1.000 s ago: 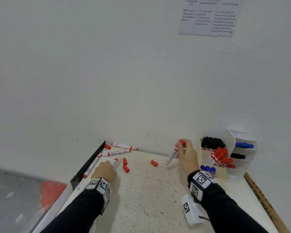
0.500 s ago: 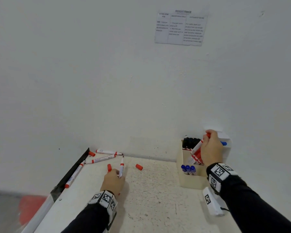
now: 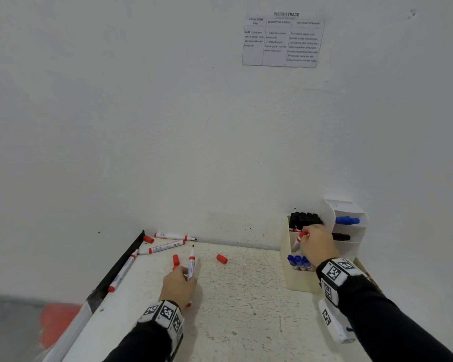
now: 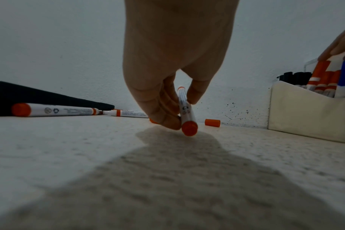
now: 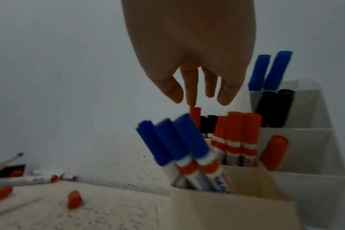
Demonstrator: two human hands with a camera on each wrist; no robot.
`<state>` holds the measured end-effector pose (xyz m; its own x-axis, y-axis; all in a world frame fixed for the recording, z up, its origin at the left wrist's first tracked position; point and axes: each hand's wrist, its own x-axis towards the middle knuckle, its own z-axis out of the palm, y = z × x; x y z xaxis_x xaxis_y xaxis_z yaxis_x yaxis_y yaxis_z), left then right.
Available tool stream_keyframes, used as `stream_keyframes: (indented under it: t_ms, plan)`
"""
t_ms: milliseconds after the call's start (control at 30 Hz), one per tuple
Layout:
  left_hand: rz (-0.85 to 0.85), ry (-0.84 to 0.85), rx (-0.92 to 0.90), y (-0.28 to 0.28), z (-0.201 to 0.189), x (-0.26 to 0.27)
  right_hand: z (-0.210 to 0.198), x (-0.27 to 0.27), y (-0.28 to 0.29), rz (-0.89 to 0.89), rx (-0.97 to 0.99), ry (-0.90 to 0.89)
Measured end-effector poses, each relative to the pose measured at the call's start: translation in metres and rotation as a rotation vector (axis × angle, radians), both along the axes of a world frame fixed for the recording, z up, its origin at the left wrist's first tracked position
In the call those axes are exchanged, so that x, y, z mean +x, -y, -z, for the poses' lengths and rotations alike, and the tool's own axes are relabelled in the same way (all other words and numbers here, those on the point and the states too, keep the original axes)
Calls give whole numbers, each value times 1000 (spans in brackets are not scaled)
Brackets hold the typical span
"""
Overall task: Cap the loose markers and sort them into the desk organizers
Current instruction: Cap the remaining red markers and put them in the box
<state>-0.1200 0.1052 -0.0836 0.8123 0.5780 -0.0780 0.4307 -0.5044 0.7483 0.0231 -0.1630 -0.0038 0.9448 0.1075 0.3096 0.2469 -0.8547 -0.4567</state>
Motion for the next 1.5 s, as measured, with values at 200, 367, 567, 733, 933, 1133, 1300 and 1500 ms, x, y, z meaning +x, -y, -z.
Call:
stream_keyframes:
  t_ms: [200, 367, 567, 733, 933, 1133, 1300, 1500]
  plan:
    - [-36, 33, 9, -14, 1, -9, -20, -24, -47, -115, 48, 178]
    - [-83, 58, 38, -33, -2, -19, -7, -36, -102, -411, 92, -81]
    - [-49, 25, 124, -54, 1, -26, 48, -35, -146, -535, -204, -495]
    - [67, 58, 175, -53, 6, -20, 83, -28, -157, -512, -332, -527]
    - [164, 76, 229, -31, 13, -4, 86, -25, -152, -424, -204, -382]
    - [237, -27, 389, -11, 16, 1, 83, -27, -130, -367, 30, -308]
    - [305, 12, 468, -4, 16, 6, 72, -35, -114, -461, 256, -340]
    - [356, 10, 377, -5, 21, 10, 73, -45, -105, -538, 257, -357]
